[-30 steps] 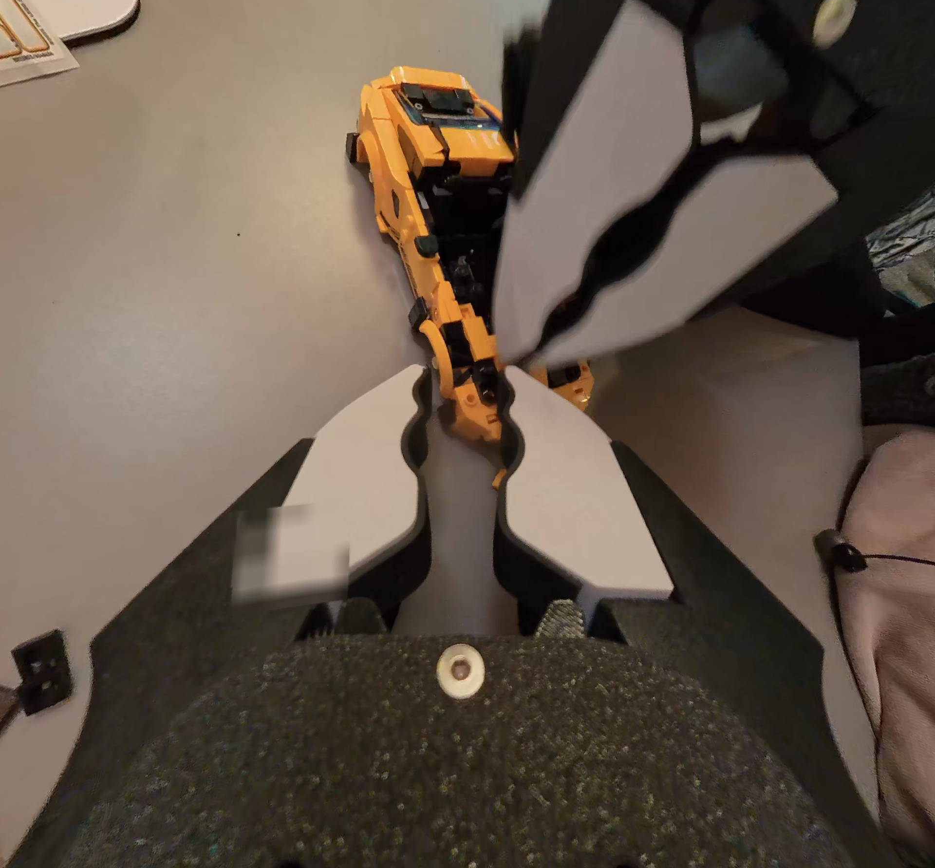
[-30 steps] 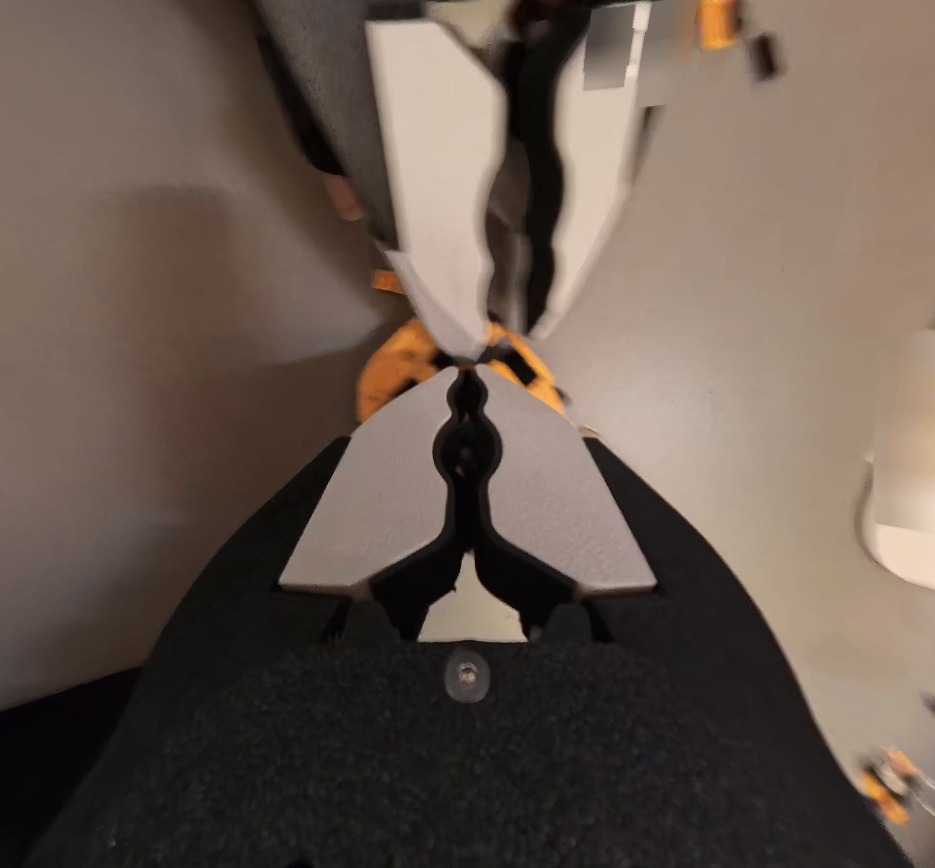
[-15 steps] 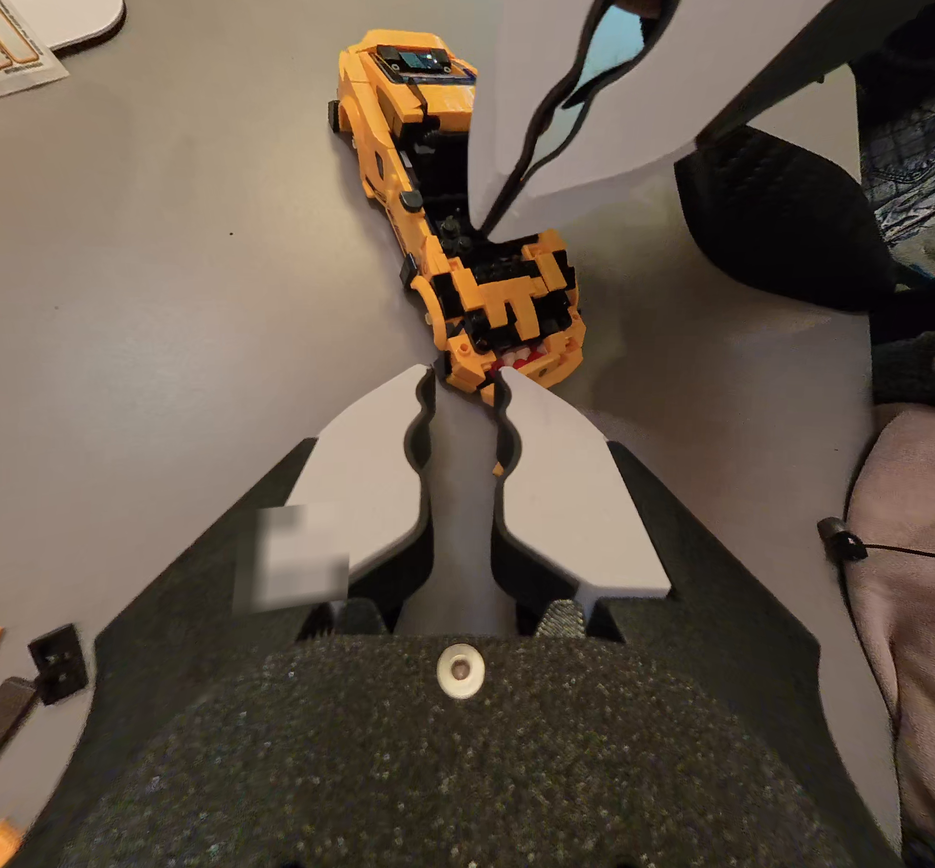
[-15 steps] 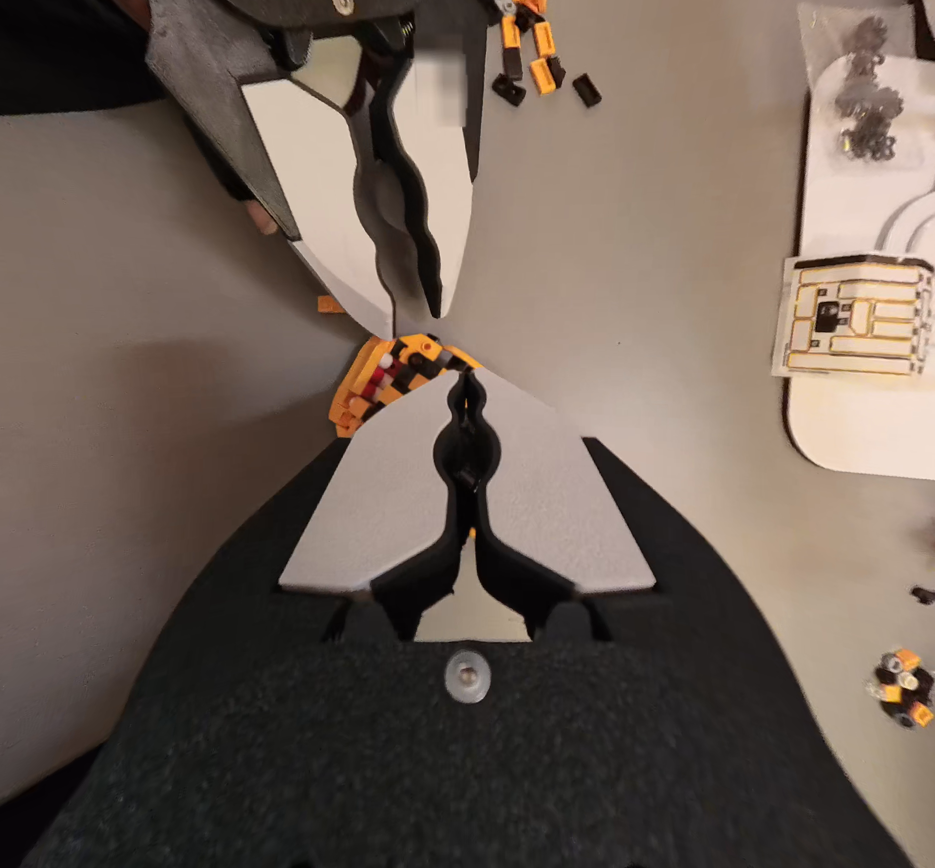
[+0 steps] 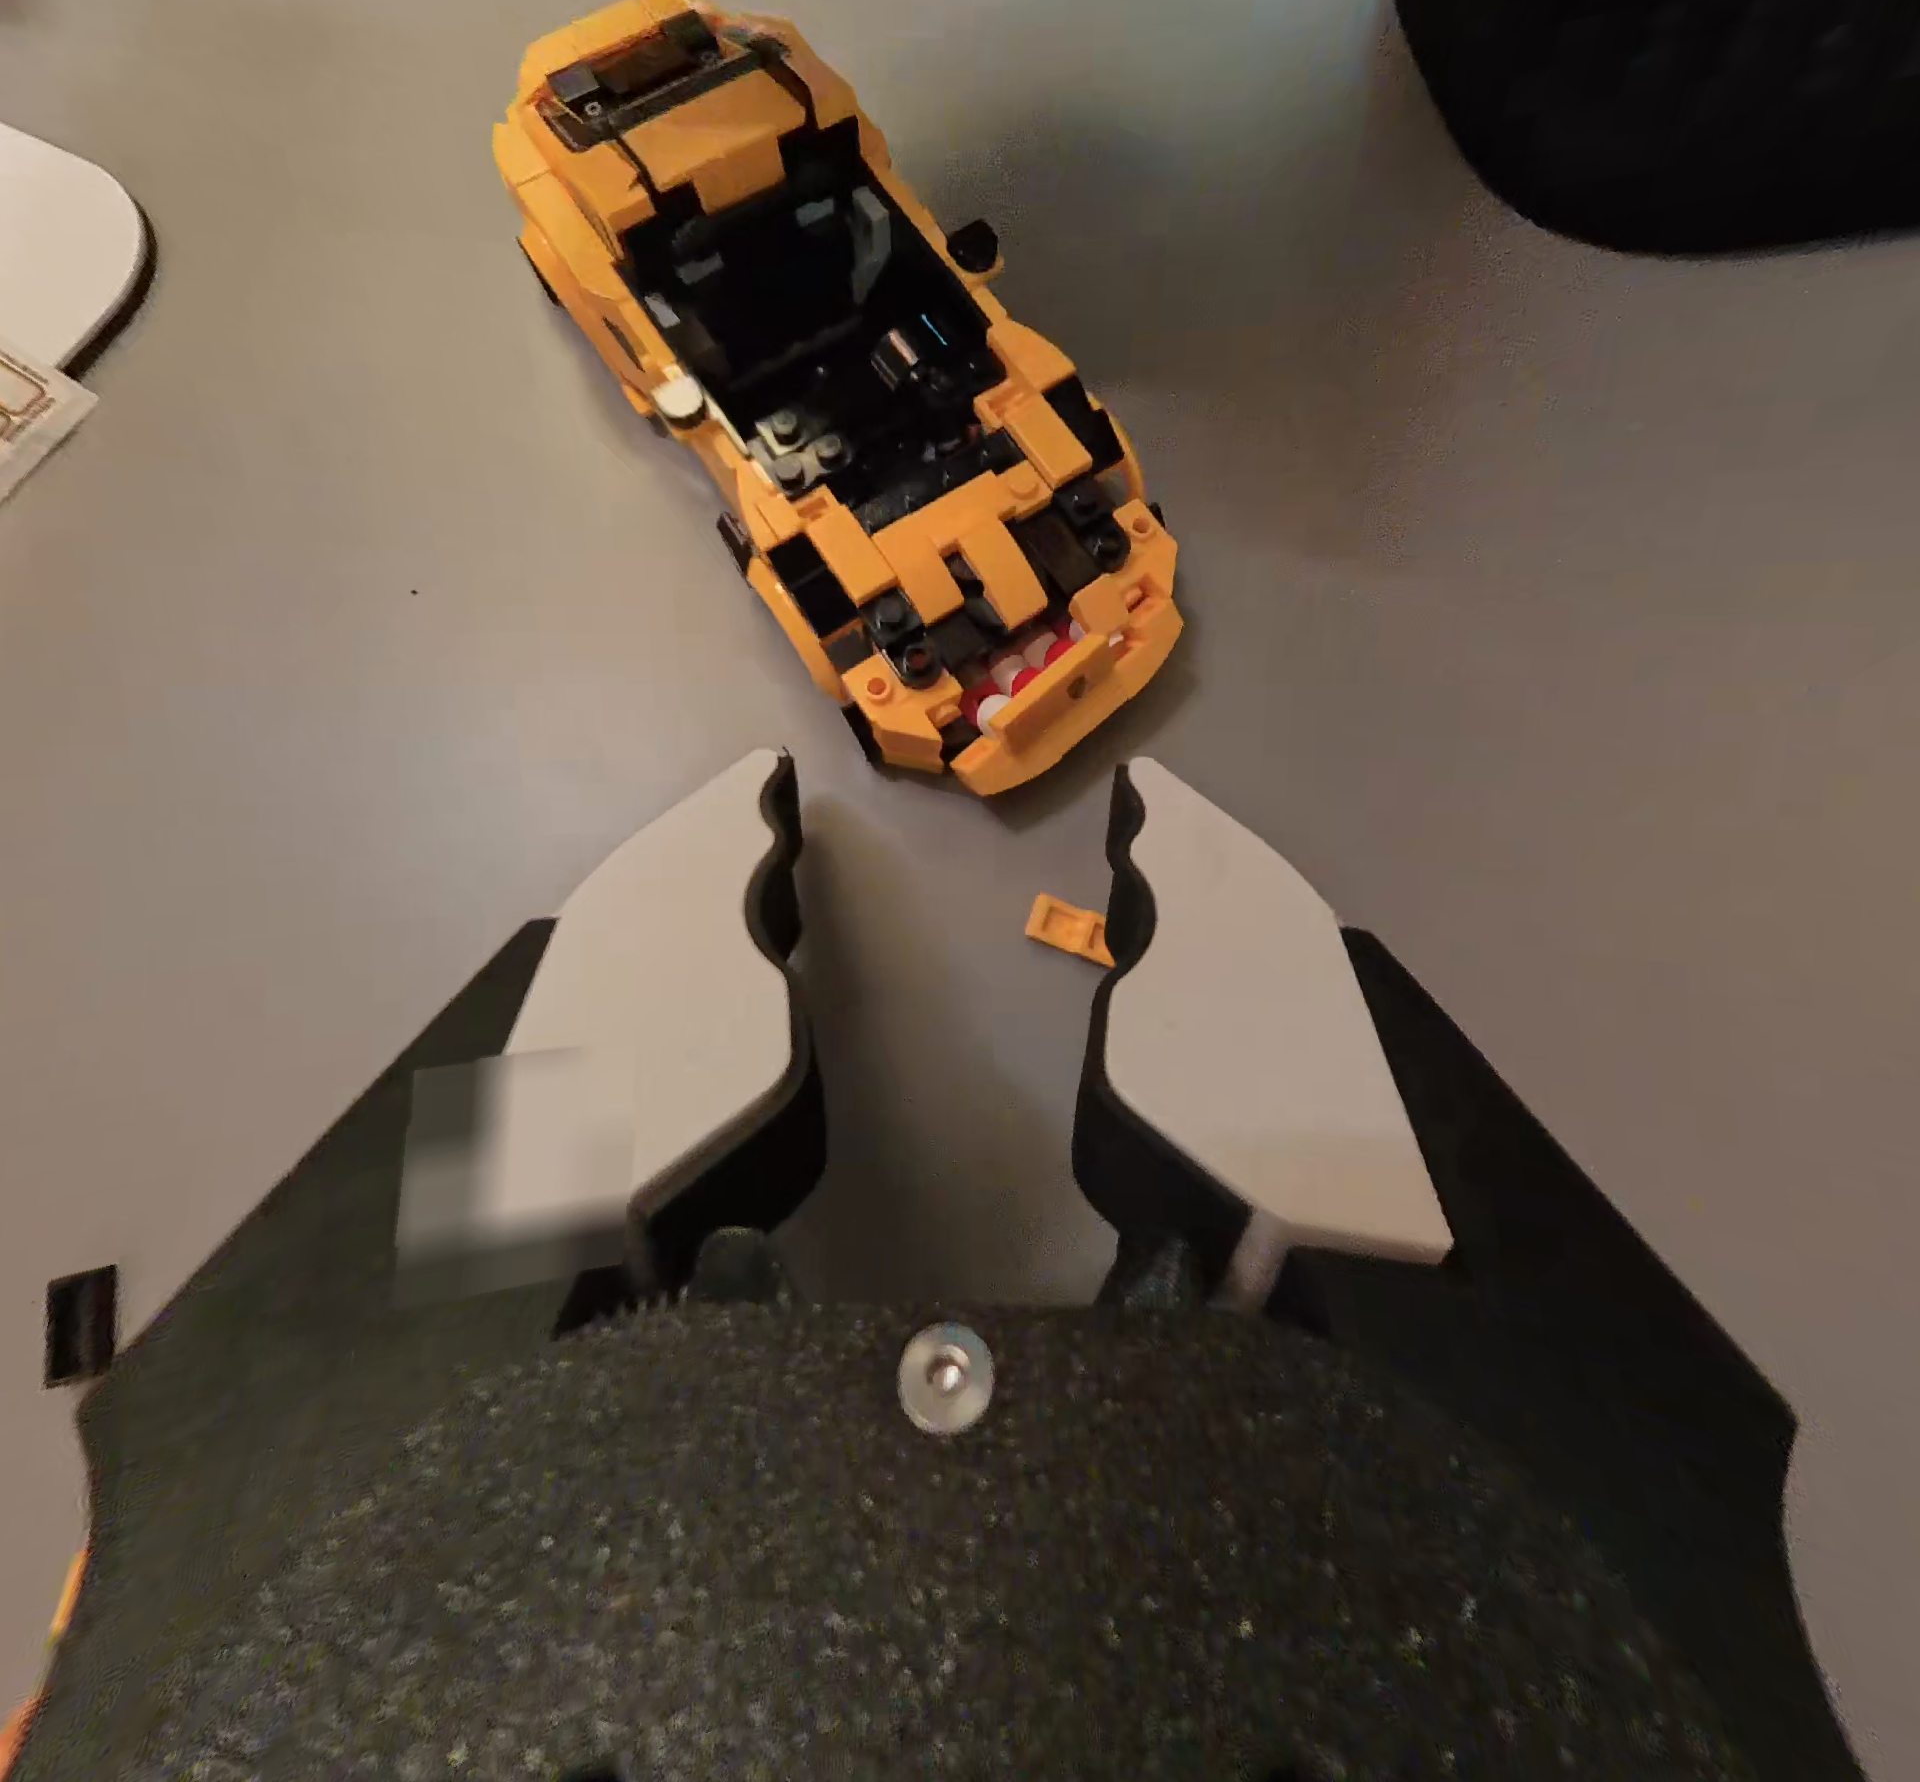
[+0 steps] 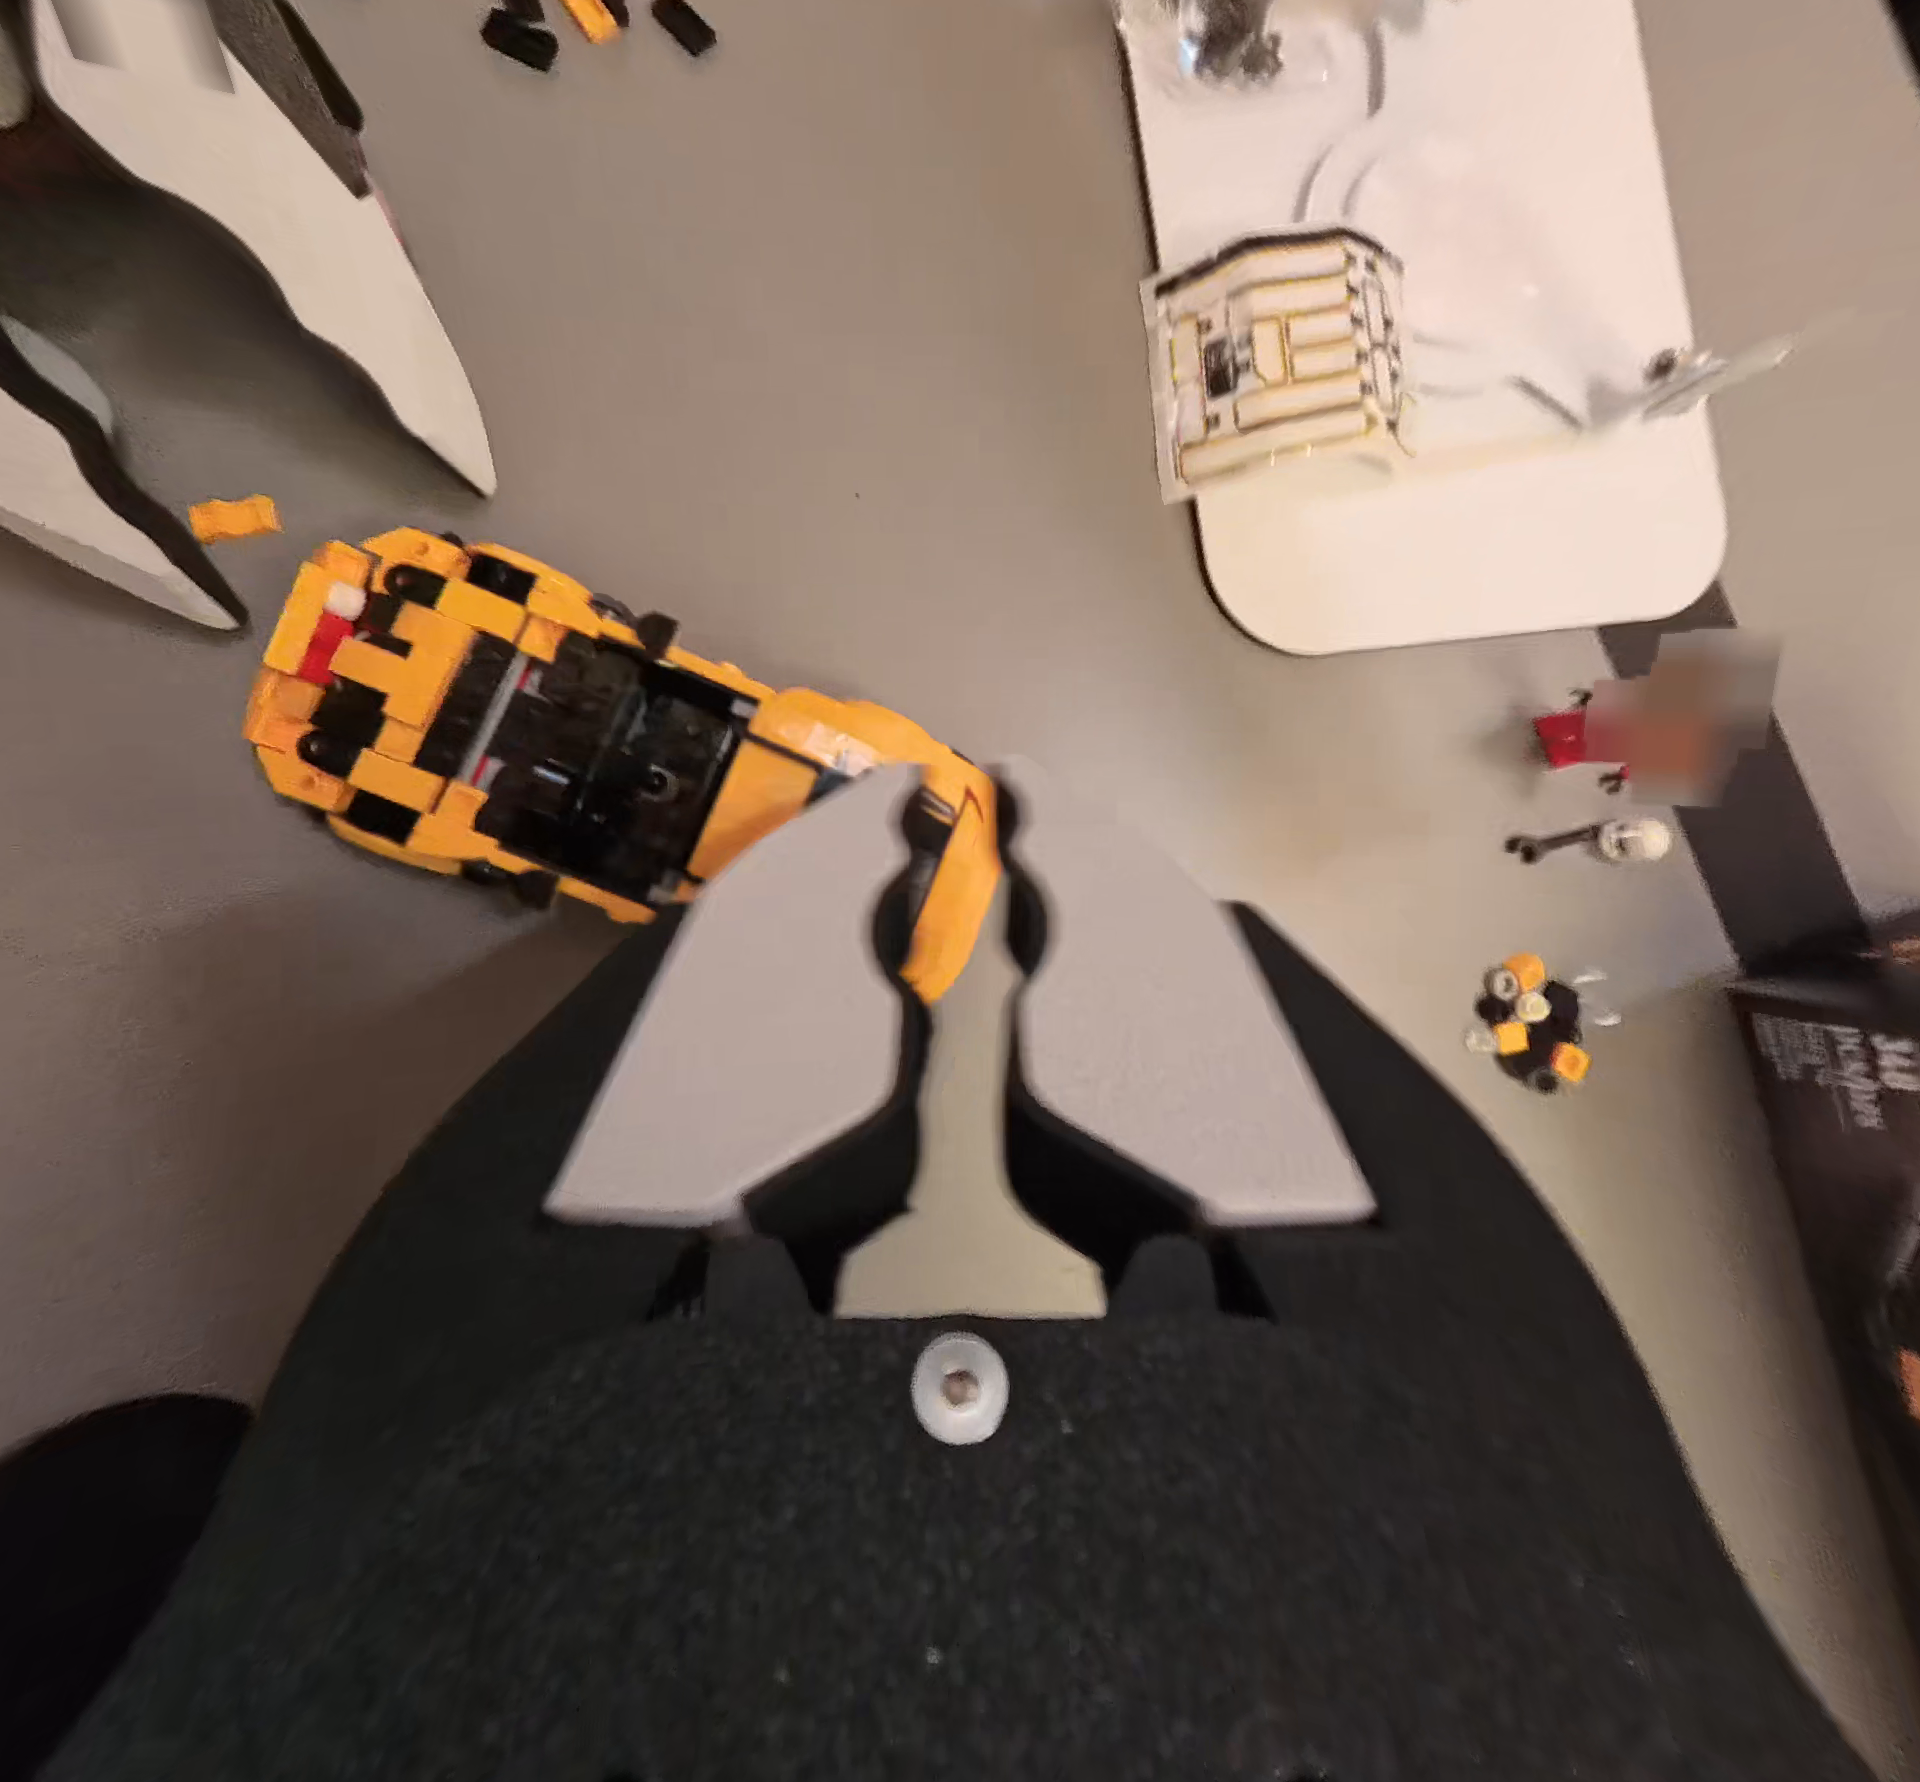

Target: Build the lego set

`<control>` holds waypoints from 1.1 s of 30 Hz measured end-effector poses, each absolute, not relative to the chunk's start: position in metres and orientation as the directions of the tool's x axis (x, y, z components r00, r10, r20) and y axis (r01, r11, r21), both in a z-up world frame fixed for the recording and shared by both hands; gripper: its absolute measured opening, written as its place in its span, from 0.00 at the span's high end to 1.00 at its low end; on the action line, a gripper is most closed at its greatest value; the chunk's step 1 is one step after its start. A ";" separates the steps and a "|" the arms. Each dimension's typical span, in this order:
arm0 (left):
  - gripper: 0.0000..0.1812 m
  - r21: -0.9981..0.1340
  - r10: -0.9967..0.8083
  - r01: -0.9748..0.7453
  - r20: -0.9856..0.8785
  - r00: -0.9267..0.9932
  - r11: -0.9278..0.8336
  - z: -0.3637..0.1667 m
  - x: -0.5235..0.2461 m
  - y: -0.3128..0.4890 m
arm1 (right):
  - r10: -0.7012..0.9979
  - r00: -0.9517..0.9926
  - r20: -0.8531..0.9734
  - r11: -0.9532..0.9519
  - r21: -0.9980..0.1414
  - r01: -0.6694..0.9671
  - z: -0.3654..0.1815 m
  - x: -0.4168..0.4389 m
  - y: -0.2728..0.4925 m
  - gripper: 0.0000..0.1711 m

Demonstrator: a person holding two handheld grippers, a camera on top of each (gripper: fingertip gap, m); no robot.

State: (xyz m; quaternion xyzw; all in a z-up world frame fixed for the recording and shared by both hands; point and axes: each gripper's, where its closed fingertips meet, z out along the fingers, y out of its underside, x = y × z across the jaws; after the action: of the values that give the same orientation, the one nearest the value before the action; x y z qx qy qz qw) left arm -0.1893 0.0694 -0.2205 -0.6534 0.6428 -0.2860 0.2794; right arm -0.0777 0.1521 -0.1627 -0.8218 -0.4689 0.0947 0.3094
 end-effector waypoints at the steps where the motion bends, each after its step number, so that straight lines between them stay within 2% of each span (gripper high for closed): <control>1: 0.69 -0.736 -1.000 -0.677 0.008 0.010 -0.013 -0.221 -0.188 0.070 | 0.830 0.548 0.108 -0.389 -0.591 0.706 -0.167 -0.072 0.152 0.87; 5: 0.71 -0.751 -1.000 -0.660 0.005 0.007 -0.008 -0.220 -0.185 0.070 | 0.838 0.543 0.050 -0.416 -0.586 0.696 -0.182 -0.063 0.150 0.84; 9: 0.74 -0.771 -1.000 -0.637 0.005 0.013 -0.012 -0.217 -0.182 0.073 | 0.853 0.493 -0.175 -0.491 -0.590 0.641 -0.193 -0.066 0.139 0.79; 13: 0.74 -0.781 -0.999 -0.623 0.036 0.012 -0.036 -0.216 -0.181 0.073 | 0.860 0.430 -0.274 -0.503 -0.593 0.629 -0.194 -0.068 0.137 0.80; 28: 0.75 -0.788 -0.998 -0.615 0.043 -0.054 0.000 -0.216 -0.179 0.062 | 0.894 0.348 -0.281 -0.447 -0.586 0.676 -0.195 -0.070 0.132 0.82; 33: 0.75 -0.787 -0.997 -0.617 0.030 -0.070 0.019 -0.217 -0.180 0.060 | 0.899 0.325 -0.294 -0.439 -0.609 0.660 -0.190 -0.067 0.133 0.80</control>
State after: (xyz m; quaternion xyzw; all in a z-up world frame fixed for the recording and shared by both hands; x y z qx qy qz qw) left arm -0.1801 0.0602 -0.2172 -0.6179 0.6529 -0.3294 0.2887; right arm -0.0666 0.1330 -0.1901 -0.7906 -0.4929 0.3071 0.1939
